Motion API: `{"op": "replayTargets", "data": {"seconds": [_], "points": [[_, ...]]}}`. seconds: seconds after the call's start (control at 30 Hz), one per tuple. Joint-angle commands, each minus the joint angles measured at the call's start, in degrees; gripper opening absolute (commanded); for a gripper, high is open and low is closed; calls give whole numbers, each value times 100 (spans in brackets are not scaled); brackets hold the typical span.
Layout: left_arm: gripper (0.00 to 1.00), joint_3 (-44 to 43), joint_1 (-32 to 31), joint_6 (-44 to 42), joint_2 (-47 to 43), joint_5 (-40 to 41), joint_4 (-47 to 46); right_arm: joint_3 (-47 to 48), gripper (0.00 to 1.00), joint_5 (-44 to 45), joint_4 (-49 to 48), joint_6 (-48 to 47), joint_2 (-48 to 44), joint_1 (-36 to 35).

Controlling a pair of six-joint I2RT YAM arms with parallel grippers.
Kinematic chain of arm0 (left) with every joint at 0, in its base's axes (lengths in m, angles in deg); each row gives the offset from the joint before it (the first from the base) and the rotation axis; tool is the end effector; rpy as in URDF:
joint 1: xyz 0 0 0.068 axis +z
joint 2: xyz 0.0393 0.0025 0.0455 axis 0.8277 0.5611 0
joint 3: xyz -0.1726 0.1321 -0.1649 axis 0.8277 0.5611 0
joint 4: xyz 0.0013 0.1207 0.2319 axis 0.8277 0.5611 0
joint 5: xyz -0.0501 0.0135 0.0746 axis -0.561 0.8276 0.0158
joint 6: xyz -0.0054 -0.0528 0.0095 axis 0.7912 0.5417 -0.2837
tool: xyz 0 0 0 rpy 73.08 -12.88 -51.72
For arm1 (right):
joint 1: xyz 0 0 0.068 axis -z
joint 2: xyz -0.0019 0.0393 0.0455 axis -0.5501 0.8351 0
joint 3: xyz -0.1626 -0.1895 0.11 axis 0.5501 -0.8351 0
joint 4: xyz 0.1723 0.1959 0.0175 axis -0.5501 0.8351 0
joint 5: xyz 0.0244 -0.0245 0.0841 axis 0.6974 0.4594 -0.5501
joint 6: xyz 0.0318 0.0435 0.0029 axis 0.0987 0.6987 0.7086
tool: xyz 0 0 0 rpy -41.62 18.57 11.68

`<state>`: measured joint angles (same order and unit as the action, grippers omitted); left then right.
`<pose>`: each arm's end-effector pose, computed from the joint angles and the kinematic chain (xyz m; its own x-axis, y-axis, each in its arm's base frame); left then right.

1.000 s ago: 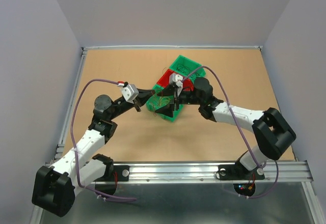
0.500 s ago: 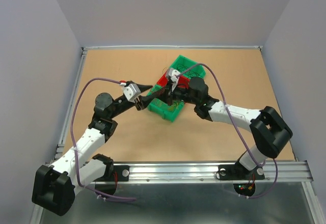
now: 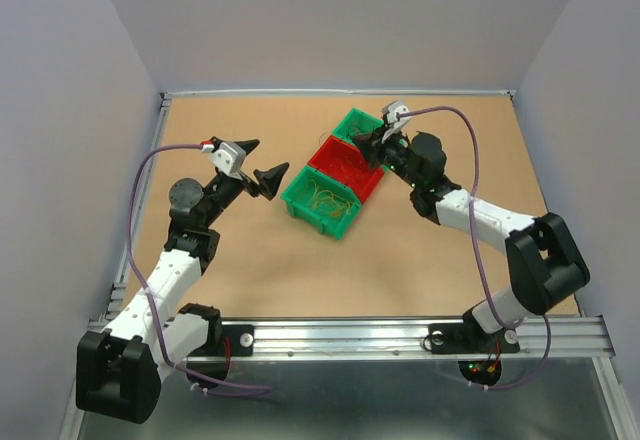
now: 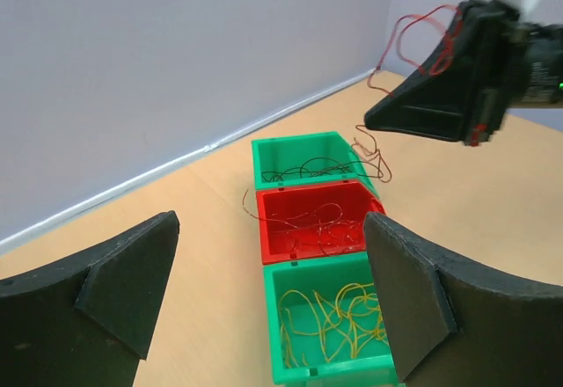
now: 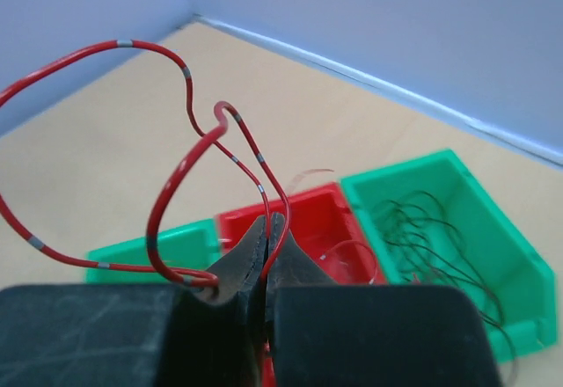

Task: Untangle the cables

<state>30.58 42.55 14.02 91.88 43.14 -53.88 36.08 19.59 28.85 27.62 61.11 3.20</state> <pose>0.1992 -0.0655 0.3208 0.3452 -0.0761 -0.9354 0.6574 0.7309 0.1832 0.2940 0.1797 0.2913 0.0033 0.0656 -0.9978 -0.6770 0.7345 0.0460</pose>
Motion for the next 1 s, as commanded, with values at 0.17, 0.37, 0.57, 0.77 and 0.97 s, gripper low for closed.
{"op": "replayTargets", "data": {"seconds": [0.17,0.37,0.57,0.77,0.97], "points": [[98,-114,40,133,20,-197,-518,1658,1,-2006,1046,206,2059,671],[98,-61,40,124,-50,-180,-580,2001,0,-1779,1401,-182,2404,556],[98,-17,40,115,-41,-224,-615,1834,1,-1191,1147,-261,1966,556],[98,-17,40,62,-76,-215,-624,1659,1,-215,1067,-270,1087,556],[98,-17,40,71,-76,-233,-624,1457,1,-1178,1067,-182,489,521]]}}
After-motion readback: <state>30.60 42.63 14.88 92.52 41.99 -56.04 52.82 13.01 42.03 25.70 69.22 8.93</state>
